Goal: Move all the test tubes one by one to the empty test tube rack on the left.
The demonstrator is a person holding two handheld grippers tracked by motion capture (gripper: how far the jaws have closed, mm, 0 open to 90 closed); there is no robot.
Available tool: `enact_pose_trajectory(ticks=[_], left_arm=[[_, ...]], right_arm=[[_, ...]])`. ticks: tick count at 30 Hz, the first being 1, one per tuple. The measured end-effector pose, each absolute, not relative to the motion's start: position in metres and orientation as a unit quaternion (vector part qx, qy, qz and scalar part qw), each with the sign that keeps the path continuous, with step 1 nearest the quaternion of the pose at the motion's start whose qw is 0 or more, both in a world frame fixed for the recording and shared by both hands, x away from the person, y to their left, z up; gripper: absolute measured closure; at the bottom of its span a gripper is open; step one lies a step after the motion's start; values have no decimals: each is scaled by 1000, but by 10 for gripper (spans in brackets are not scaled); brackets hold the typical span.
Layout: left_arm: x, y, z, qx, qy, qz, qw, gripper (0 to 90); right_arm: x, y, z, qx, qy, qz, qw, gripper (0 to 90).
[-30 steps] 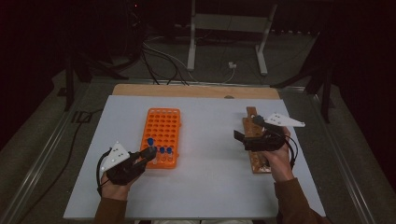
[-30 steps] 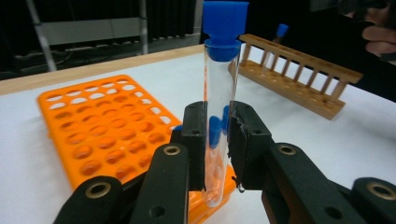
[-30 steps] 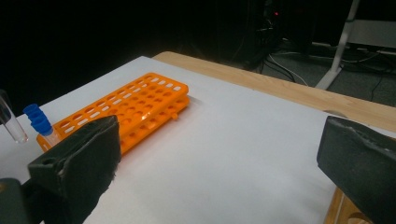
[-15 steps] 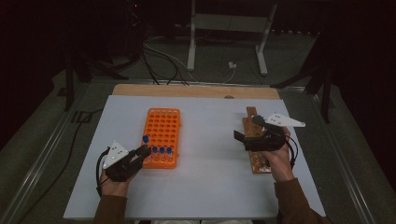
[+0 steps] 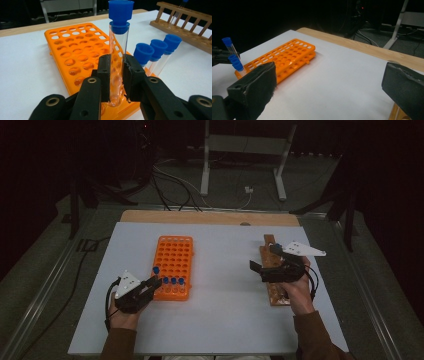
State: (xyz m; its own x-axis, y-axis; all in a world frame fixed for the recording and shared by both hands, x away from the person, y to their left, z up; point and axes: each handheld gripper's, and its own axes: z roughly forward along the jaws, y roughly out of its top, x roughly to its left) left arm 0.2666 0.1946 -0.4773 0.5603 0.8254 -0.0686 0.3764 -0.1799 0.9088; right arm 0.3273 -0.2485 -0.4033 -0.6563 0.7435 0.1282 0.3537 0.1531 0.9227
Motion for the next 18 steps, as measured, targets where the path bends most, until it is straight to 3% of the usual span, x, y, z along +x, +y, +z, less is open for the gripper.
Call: enact_pose_trajectory(ticks=[18], left_arm=[[269, 191, -486, 753, 415, 218, 461, 780]], right_arm=[[327, -249, -403, 371, 738, 534, 182, 0]])
